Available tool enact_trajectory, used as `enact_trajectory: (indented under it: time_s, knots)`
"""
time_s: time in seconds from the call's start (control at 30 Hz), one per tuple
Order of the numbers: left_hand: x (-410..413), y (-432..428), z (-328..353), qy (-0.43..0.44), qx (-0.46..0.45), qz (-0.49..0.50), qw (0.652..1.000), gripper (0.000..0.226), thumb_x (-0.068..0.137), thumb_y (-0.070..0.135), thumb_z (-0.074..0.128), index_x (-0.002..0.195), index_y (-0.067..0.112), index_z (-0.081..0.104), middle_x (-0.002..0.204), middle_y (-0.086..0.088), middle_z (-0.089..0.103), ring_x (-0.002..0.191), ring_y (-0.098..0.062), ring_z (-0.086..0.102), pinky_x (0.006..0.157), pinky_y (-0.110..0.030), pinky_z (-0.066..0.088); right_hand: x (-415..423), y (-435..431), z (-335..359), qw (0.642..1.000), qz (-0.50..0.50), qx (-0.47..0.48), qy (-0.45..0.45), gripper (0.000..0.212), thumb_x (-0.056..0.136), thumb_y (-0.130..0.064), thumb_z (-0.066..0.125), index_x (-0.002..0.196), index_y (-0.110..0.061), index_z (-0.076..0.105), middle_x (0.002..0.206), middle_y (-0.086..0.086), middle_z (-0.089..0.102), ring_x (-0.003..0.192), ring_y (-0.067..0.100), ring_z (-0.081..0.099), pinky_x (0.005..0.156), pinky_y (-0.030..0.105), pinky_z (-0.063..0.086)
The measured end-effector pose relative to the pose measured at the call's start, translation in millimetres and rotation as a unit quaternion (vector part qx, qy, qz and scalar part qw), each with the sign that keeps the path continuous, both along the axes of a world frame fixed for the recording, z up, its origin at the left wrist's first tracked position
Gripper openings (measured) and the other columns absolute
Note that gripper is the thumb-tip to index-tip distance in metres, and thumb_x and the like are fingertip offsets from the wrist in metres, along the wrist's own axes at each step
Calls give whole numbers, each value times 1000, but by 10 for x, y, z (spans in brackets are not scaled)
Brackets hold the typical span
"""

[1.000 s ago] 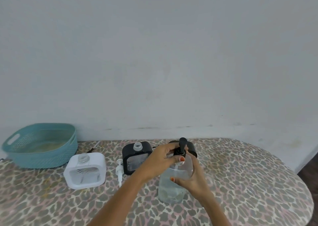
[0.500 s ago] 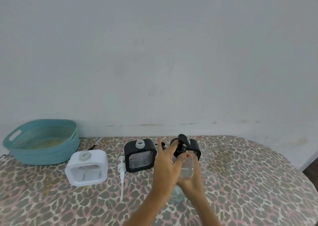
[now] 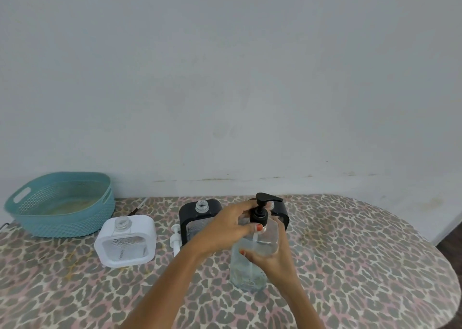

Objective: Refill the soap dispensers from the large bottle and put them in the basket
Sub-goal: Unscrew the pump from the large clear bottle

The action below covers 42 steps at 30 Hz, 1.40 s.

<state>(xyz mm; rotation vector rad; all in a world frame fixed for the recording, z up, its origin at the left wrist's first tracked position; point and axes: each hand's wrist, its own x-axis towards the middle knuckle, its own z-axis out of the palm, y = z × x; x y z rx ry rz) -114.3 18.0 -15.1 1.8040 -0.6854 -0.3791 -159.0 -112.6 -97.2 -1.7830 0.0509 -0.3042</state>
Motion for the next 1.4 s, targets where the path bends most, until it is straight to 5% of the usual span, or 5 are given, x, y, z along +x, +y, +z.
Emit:
enact_trajectory:
  time_s: [0.43, 0.73, 1.1, 1.3, 1.4]
  knots:
    - [35, 38, -30, 4, 6, -13, 1000, 46, 88, 13, 57, 130, 24, 44, 134, 13, 48, 125, 1, 42, 104, -17, 35, 20, -13, 0, 1000, 0, -9, 1, 70, 55, -28, 79, 112, -44, 41, 113, -15, 53, 103, -6, 54, 83, 21, 48]
    - [-45, -45, -47, -94, 32, 96, 990, 45, 81, 20, 66, 124, 19, 53, 112, 5, 55, 104, 1, 48, 87, -3, 35, -16, 7, 6, 999, -13, -41, 25, 97, 50, -52, 74, 134, -25, 33, 135, -2, 42, 123, 15, 44, 102, 43, 42]
    - [-104, -8, 3, -24, 21, 67, 997, 56, 85, 6, 60, 135, 13, 38, 134, -2, 51, 125, -12, 46, 109, -33, 35, -22, 5, 7, 999, -12, -36, 22, 96, 52, -49, 77, 134, -24, 33, 131, -3, 45, 121, 16, 47, 99, 47, 44]
    - [-161, -166, -24, -132, 46, 174, 975, 45, 77, 23, 70, 117, 16, 51, 106, -1, 44, 97, -7, 45, 73, -4, 34, -21, -1, -29, 999, -9, -30, 24, 95, 55, -42, 82, 133, -27, 32, 131, -2, 48, 121, 16, 49, 99, 47, 44]
    - [-159, -157, -29, -97, 26, 116, 988, 47, 81, 22, 66, 125, 19, 48, 118, 2, 41, 109, -6, 43, 85, 0, 31, -10, -14, -16, 999, -6, -31, 12, 82, 61, -28, 81, 129, -24, 36, 125, -4, 49, 118, 10, 48, 102, 44, 42]
